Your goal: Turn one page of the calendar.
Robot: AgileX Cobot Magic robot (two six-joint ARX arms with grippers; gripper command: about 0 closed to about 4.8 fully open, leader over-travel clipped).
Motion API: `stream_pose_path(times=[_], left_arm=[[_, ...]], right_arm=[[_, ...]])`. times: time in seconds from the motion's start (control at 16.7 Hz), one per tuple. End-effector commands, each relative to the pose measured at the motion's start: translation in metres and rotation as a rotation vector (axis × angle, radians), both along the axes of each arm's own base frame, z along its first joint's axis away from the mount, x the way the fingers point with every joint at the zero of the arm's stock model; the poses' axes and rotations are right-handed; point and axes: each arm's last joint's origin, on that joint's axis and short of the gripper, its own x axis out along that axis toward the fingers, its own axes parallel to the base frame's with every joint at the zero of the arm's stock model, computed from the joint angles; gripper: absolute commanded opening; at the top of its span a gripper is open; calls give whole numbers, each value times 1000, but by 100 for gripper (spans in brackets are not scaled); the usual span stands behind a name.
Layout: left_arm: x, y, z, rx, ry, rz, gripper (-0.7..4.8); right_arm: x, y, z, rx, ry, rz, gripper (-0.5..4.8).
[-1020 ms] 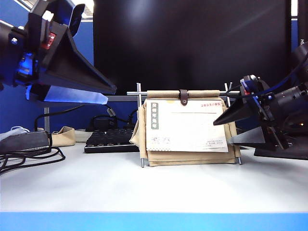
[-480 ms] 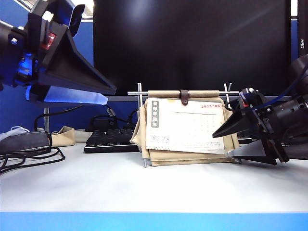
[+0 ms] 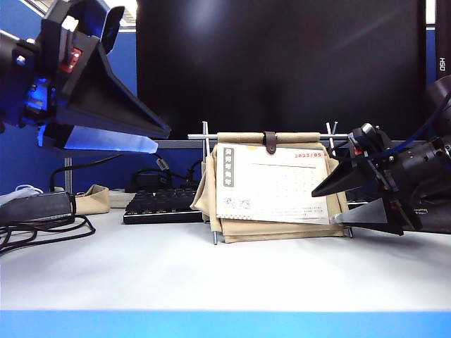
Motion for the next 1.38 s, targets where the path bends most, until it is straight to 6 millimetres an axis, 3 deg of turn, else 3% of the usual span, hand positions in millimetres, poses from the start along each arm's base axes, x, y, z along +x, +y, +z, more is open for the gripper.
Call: stream_pose_path(times=[0.06,0.42,0.72,0.78,0.84,0.96,1.08,1.38], left_arm=[[1,-1,3,-10,-21,-5,189],[1,-1,3,-10,-25,-6,189],[0,-1,3,-11,-22,-9,189],[0,-1,3,-11,-18,-9,189],[0,-1,3,-13,-12,-19,189],[0,-1,2,-12,-10,-18,196],[0,-1,2,-12,-10,-18,242],[0,-1,2,-12,-10,-18,248]], right_arm=[[3,-2,3,-33,-37,-46,306],[1,1,5,60,-2,53,300],[-1,2,3,99,32,98,216],[0,-1,3,92,24,77,236],[1,-8,3,76,25,28,288],[1,-12,1,70,39,10,288],[1,-12,0,60,45,4,288],[1,-6,0,25,16,-1,288]])
